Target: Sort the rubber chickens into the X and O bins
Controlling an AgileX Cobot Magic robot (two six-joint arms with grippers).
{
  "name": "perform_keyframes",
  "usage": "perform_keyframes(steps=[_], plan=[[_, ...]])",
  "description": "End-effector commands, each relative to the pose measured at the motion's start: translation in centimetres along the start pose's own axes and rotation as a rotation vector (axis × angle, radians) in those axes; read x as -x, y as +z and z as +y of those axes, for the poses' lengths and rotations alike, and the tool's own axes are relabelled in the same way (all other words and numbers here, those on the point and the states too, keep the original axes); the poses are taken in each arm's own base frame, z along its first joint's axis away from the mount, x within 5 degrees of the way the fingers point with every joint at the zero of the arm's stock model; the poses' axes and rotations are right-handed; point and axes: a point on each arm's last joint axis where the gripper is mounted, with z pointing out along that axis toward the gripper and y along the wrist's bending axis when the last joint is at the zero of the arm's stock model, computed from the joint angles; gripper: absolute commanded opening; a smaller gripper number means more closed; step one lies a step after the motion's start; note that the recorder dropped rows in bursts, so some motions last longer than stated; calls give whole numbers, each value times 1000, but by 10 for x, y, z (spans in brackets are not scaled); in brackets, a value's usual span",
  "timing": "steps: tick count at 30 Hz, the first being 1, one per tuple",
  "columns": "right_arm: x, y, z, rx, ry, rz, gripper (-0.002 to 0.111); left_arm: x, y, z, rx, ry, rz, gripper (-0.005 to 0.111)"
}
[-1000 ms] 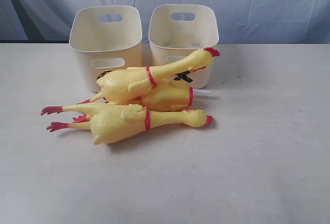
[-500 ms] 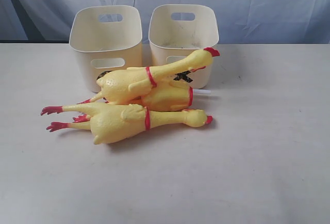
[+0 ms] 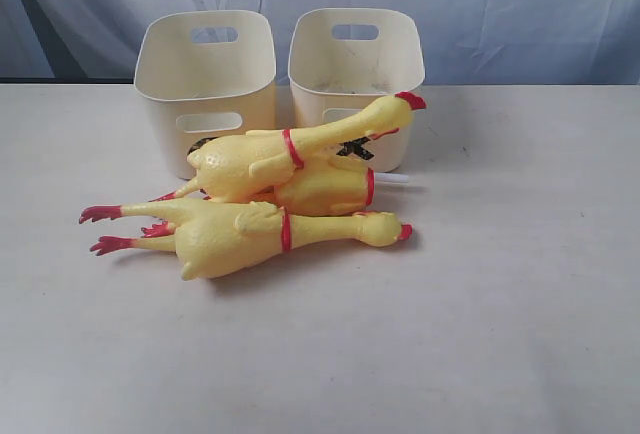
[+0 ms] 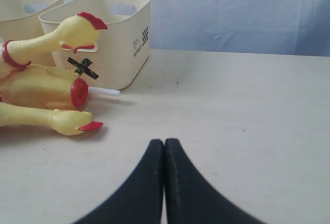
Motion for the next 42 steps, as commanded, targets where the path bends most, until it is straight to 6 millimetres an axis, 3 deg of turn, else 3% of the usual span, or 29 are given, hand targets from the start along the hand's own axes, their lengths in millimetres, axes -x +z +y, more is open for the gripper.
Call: perform_keyframes(steps=[1,7,13,21,30,38,42], plan=[[0,0,0,-1,-7,-12,-1,16,-2,-17,-115,84,-48,0],[0,0,0,-1,-7,-12,-1,34,-1,-40,-230,142,-17,0],[0,0,0,-1,-7,-12,-1,32,17,-68,-336,325,66,0],[0,0,0,-1,-7,-12,-1,9,47,-106,-489,532,121,0],[0,0,0,1,-2,-12,-1,-17,75,-137,-671,618,54,0],[0,0,0,1,-2,-12,-1,-43,109,-160,-763,705,96,0],[0,0,0,1,-2,-12,-1,-45,129,-171,-766,710,103,9]])
